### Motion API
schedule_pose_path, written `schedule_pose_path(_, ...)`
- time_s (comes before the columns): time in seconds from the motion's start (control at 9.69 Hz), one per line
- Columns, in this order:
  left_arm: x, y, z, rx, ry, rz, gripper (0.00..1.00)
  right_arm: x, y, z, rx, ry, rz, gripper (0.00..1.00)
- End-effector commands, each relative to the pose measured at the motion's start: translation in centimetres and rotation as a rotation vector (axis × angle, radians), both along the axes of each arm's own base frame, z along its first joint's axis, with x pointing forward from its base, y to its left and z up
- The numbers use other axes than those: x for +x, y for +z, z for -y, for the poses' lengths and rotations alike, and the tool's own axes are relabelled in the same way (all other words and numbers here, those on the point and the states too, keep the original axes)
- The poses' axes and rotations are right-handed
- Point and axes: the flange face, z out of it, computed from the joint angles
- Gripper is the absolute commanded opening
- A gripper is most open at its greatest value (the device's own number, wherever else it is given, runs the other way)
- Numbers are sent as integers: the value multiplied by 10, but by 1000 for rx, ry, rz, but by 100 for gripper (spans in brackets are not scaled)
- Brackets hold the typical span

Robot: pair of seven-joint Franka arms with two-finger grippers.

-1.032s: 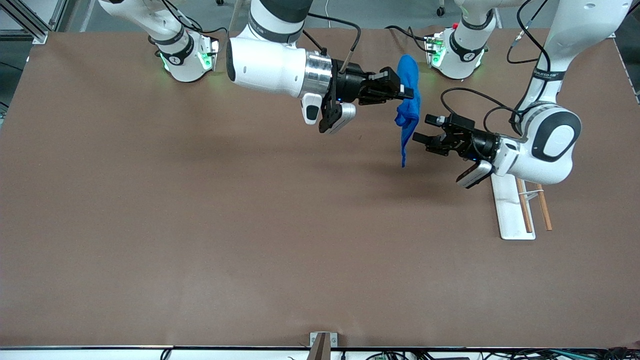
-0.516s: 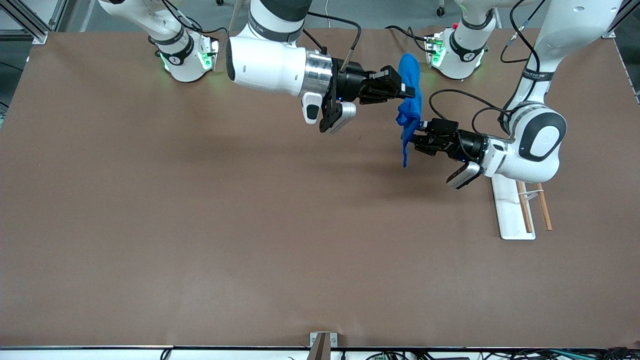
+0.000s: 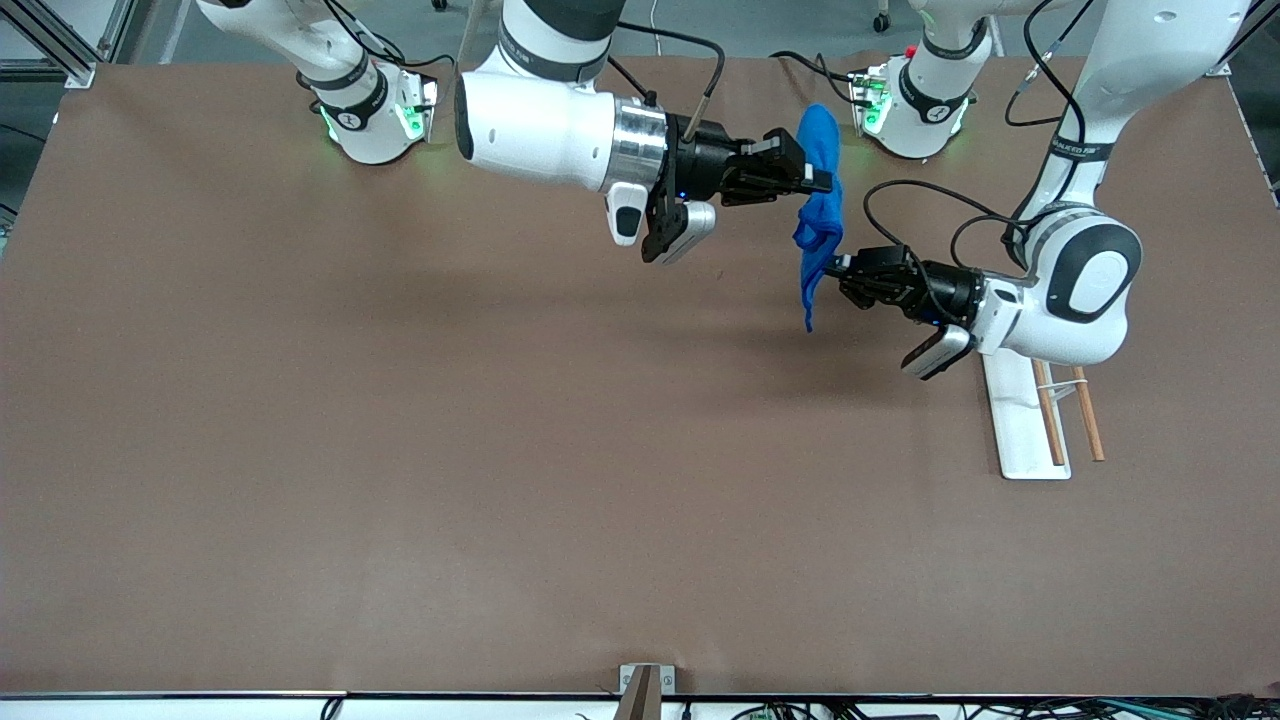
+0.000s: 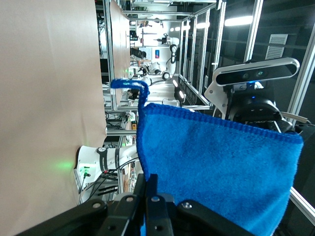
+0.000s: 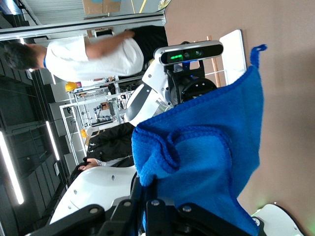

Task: Right arm passes towel to left arm to hang
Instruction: 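Close the left gripper on the towel's hanging edge, then open the right gripper and draw it back while the left gripper holds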

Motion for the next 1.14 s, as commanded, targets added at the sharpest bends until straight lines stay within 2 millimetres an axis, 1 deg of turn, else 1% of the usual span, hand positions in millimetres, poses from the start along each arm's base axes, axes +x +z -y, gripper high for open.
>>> schedule_pose_path(0.0,-1,-9,-9,12,32,-1,0,2,6,-1,18,-38,-89,2)
schedule_pose_path(0.1,0,-9,-9,15,29,1,0,3,-2,5,-11,-57,-134,27)
schedule_pose_path(0.21,0,-11,-11,16,30,-2,0,-6,-2,18,-112,-47,-20,99)
schedule_pose_path(0.31,0,-11,-11,17,29,-4,0,4,-22,44,-223,-51,44,100)
schedule_pose_path(0.41,0,-10,-12,19,29,-4,0,1,-29,65,-289,-66,74,100)
schedule_pose_path(0.52,-1,-10,-12,22,26,-3,0,4,-45,96,-372,-97,95,100)
schedule_pose_path(0.62,-1,-11,-12,23,25,-3,0,2,-58,131,-478,-117,145,100)
schedule_pose_path(0.72,0,-9,-13,24,26,0,0,0,-76,165,-583,-127,177,100)
schedule_pose_path(0.83,2,-7,-14,31,24,0,0,4,-93,195,-696,-105,207,100)
schedule_pose_path(0.93,6,-4,-15,66,-4,13,0,22,-111,235,-792,-100,188,100)
schedule_pose_path(1.03,11,0,-15,93,-23,11,0,37,-116,267,-863,-91,164,100)
